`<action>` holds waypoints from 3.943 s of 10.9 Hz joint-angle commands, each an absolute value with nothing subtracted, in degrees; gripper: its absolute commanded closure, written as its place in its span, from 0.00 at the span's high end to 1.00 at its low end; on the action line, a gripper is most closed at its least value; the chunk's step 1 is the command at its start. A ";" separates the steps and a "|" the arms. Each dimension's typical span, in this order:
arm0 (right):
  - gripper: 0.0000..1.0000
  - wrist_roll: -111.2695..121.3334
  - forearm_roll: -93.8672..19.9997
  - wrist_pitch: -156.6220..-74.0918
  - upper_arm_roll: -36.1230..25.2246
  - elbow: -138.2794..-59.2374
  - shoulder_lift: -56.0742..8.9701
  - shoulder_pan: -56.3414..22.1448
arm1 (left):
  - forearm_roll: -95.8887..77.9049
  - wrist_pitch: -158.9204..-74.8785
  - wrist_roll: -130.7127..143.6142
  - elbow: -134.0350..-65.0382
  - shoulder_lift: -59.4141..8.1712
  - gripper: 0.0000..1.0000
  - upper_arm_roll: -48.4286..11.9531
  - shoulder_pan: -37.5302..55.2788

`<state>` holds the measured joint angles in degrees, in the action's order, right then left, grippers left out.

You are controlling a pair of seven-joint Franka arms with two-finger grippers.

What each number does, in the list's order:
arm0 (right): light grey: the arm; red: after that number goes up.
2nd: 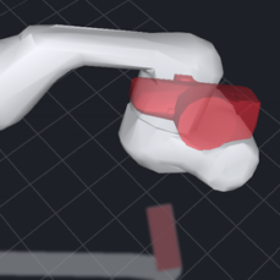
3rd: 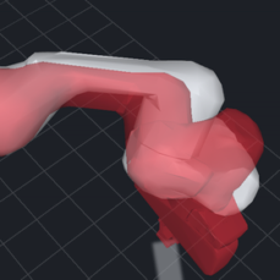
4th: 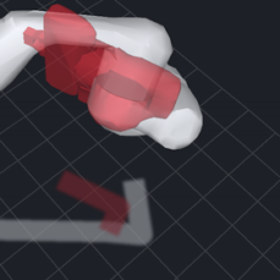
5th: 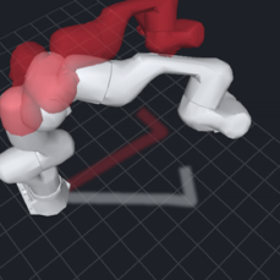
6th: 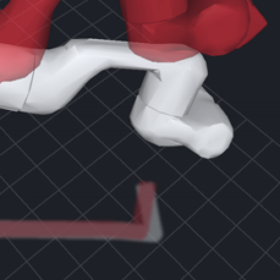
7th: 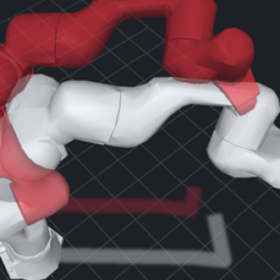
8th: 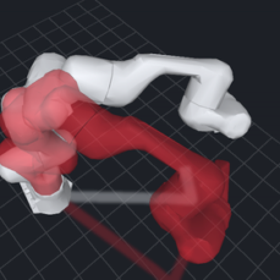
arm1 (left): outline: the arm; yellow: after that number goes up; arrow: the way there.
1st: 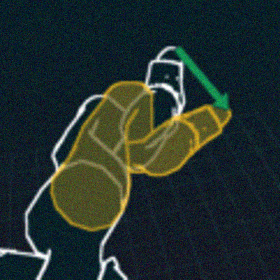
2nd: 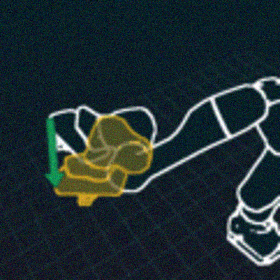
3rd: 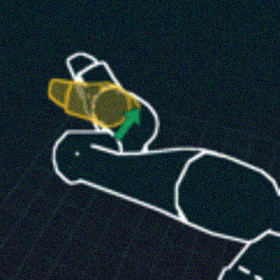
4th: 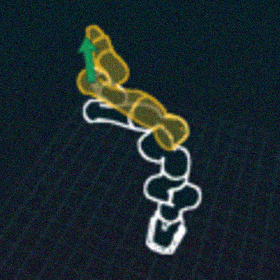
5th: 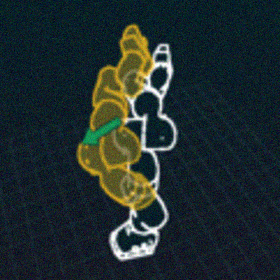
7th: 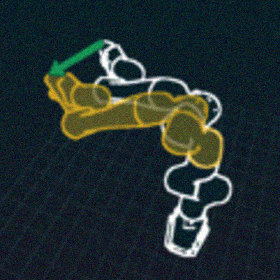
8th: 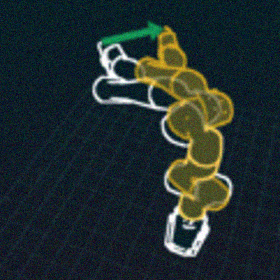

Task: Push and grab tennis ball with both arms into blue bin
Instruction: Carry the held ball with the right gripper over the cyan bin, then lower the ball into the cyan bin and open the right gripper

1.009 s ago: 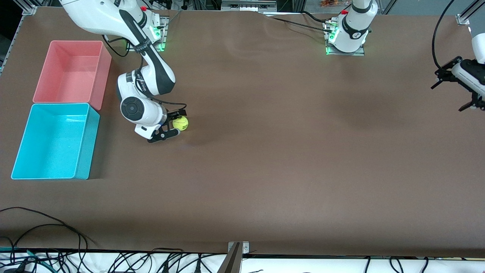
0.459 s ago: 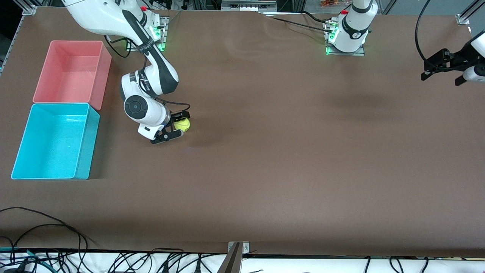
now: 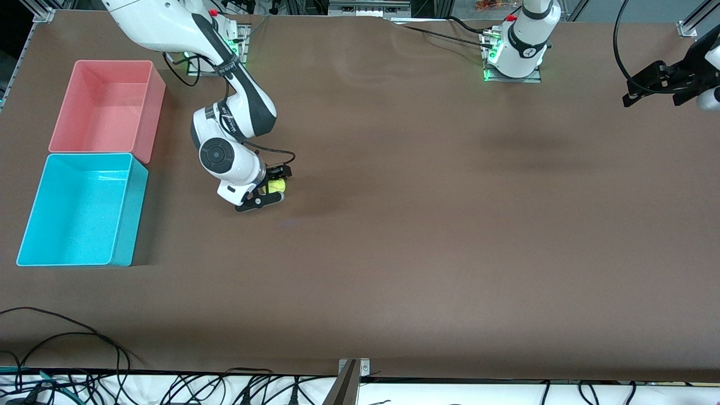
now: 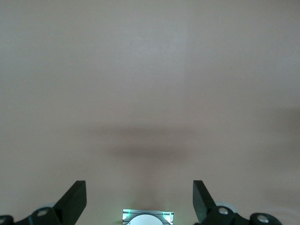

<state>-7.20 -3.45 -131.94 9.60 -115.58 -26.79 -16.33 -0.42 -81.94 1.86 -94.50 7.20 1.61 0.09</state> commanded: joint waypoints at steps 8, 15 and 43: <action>0.30 -12.04 -3.16 -128.70 9.58 -110.31 -33.05 -17.40 | -0.88 -80.86 2.11 -92.90 6.77 1.00 1.50 0.17; 0.20 -11.17 -2.64 -114.99 8.53 -99.51 -31.29 -16.53 | -0.53 -80.95 2.11 -91.41 5.98 1.00 1.67 0.35; 0.20 43.85 -6.15 -136.05 -33.31 -126.22 -20.12 -12.30 | -0.88 -80.95 2.11 -91.32 5.98 1.00 1.58 0.44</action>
